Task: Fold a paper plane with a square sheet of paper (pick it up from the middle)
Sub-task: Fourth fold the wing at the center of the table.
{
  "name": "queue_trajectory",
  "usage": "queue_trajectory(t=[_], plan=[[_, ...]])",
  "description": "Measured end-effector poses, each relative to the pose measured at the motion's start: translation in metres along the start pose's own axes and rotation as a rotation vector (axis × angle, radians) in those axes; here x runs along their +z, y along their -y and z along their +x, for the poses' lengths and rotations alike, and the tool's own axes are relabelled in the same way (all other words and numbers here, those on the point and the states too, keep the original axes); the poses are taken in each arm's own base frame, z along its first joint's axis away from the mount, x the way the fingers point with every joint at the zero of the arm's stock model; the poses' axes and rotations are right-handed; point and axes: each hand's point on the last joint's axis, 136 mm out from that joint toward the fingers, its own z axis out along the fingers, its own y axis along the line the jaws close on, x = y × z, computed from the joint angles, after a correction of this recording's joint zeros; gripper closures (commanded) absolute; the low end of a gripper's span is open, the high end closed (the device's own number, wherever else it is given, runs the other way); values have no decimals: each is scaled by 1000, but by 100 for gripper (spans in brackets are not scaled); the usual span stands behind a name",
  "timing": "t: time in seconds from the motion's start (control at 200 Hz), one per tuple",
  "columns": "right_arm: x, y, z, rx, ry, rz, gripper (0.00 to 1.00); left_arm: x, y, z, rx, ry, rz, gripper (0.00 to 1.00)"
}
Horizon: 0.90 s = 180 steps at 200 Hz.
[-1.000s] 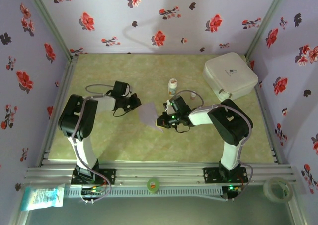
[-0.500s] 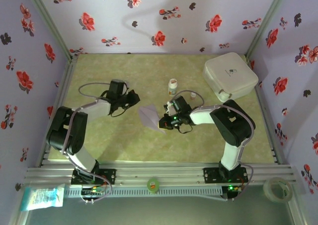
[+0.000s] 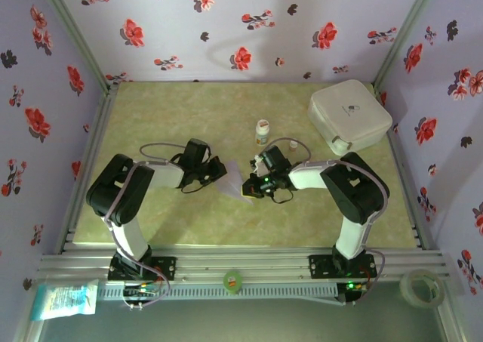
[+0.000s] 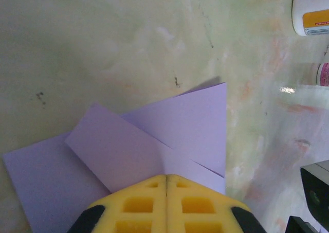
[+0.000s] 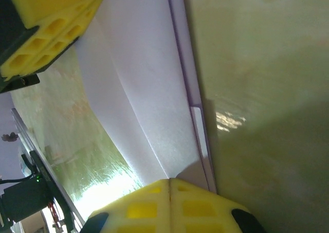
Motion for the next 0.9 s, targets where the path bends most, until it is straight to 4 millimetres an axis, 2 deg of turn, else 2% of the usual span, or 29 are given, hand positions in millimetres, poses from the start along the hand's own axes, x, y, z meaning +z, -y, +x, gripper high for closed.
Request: queue_trajectory(t=[0.175, 0.355, 0.495, 0.665, 0.9], plan=[[-9, -7, 1, 21, -15, 21, 100, 0, -2, 0, 6, 9, 3, 96], [-15, -29, -18, -1, 4, 0, 99, 0, -1, -1, 16, 15, 10, 96], [-7, -34, -28, -2, -1, -2, 98, 0, -1, -1, 18, 15, 10, 96], [7, -28, -29, 10, -28, 12, 98, 0, -1, -1, 19, 15, 11, 96], [15, -29, -33, 11, -37, 14, 97, 0, -1, -1, 21, 16, 11, 97]])
